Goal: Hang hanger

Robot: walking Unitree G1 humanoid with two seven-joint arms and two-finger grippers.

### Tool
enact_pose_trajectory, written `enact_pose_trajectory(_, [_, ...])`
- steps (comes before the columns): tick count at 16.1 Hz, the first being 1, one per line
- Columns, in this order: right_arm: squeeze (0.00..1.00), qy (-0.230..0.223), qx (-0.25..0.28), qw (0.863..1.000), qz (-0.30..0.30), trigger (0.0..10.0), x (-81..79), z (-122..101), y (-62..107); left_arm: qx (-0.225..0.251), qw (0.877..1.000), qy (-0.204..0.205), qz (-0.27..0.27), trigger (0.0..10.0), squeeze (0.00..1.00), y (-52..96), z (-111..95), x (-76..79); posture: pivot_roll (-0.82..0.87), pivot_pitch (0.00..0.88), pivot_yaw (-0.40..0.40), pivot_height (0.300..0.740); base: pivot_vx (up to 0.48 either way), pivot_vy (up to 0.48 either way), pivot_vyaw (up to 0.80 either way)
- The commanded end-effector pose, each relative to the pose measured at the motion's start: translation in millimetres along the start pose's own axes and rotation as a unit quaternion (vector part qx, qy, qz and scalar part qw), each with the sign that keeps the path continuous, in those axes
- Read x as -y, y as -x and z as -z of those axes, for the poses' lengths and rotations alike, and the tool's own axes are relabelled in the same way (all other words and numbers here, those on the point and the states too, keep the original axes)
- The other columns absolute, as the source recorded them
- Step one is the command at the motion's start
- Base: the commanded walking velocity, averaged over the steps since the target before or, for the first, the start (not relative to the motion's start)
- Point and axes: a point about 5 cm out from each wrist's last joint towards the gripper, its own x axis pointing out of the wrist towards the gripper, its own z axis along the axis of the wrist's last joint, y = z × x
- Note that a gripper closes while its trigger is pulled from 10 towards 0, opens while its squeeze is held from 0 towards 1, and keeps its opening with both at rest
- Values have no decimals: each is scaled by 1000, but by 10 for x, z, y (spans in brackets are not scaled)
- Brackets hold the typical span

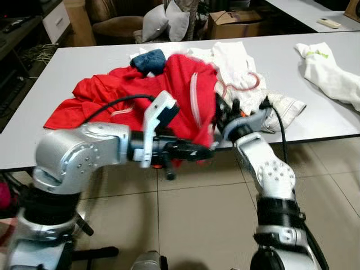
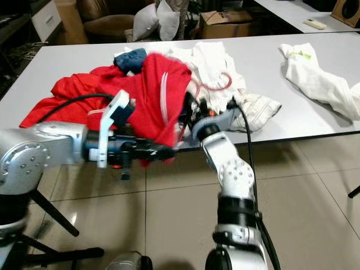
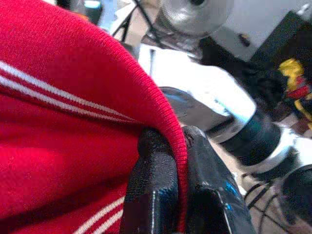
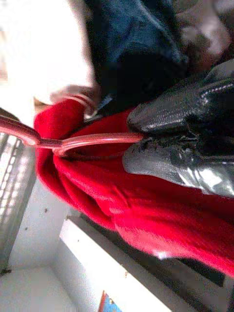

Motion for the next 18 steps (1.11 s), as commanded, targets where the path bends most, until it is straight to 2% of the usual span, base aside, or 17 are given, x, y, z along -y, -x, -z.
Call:
enact_pose_trajectory(1, [0, -86, 12, 994, -65, 10000, -493, 308, -251, -13, 997, 7, 74, 0, 0, -103, 37, 189, 91, 0, 44, 723, 0, 0, 0])
enact_pose_trajectory(4, [0, -117, 18, 991, -68, 10000, -526, 320, -322, -21, 999, 18, 30, 39, 0, -157, 113, 92, 92, 0, 44, 723, 0, 0, 0])
enact_pose_trajectory(7, [0, -130, 19, 989, -62, 10000, -526, 364, -417, -3, 998, 34, 48, 510, 0, -185, 45, 142, 89, 0, 48, 723, 0, 0, 0])
enact_pose_trajectory(9, [0, -141, 14, 988, -69, 10000, -601, 413, -493, -14, 998, 33, 42, 392, 0, -206, 84, 139, 87, 0, 47, 723, 0, 0, 0])
enact_pose_trajectory(11, [0, -110, 2, 991, -74, 10000, -653, 475, -540, 10, 998, 38, 52, 353, 0, -203, 13, 169, 88, 0, 44, 723, 0, 0, 0])
enact_pose_trajectory(13, [0, -35, -12, 998, -53, 10000, -570, 599, -581, 50, 996, 34, 64, 431, 0, -150, -181, 212, 91, 0, 37, 723, 0, 0, 0])
enact_pose_trajectory(16, [0, -42, -15, 999, -32, 10000, -460, 675, -572, 81, 993, 28, 78, 941, 0, -77, -352, 250, 97, 0, 27, 723, 0, 0, 0])
enact_pose_trajectory(18, [0, -6, -27, 999, -42, 10000, -463, 711, -544, 113, 991, 37, 65, 941, 0, -11, -462, 201, 95, 0, 28, 723, 0, 0, 0])
